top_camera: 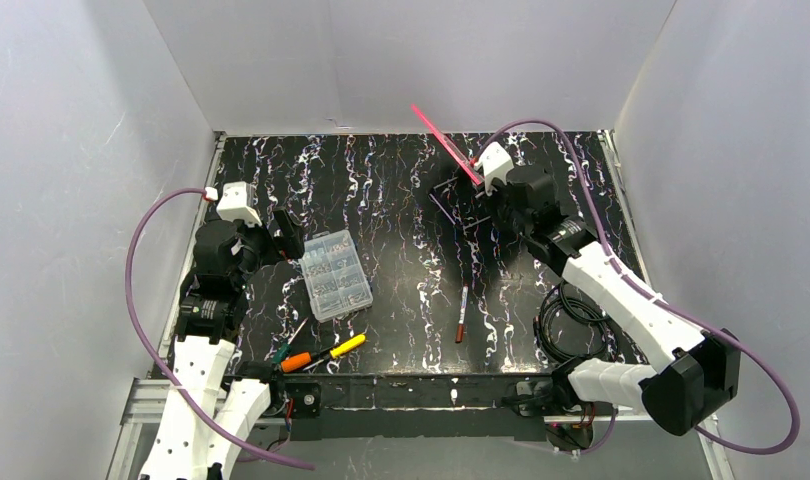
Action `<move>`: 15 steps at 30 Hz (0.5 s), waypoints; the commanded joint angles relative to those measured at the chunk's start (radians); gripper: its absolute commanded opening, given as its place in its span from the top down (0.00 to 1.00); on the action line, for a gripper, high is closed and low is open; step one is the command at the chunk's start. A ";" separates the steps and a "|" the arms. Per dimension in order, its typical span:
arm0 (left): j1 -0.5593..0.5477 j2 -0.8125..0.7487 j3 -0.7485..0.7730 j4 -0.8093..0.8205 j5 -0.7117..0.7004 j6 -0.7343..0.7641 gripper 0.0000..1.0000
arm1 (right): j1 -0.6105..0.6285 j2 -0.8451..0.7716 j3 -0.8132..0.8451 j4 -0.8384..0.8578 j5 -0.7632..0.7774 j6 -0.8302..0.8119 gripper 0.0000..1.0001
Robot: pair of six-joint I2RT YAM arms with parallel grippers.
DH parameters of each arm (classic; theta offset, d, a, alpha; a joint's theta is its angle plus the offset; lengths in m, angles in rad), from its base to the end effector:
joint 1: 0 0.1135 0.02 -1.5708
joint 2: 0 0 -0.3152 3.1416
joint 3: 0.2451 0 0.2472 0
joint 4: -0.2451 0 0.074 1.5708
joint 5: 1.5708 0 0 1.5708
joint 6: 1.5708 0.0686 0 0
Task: Write a sentence on the whiteboard
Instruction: Adjust the whiteboard at the center of the board.
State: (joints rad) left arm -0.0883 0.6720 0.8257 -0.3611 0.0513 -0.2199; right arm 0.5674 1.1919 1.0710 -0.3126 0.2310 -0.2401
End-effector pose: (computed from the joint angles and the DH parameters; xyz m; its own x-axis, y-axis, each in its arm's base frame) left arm 0.1397 -0.0159 0.3764 -0.2303 -0.1983 -0.9527 0.0900 0.9705 -0.2238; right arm 0.2416 0.1353 0.3778 -0.2613 -0.4410 -0.8586 -0.4222 0.8521 -0.3092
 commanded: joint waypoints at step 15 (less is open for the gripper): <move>-0.009 -0.010 -0.008 0.007 0.009 0.014 0.01 | 0.224 0.135 0.146 -0.040 0.217 0.311 0.87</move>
State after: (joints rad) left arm -0.0895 0.6708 0.8257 -0.3553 0.0532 -0.2195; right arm 0.7292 1.2934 1.1381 -0.3553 0.4534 -0.1356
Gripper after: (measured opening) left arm 0.992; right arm 0.261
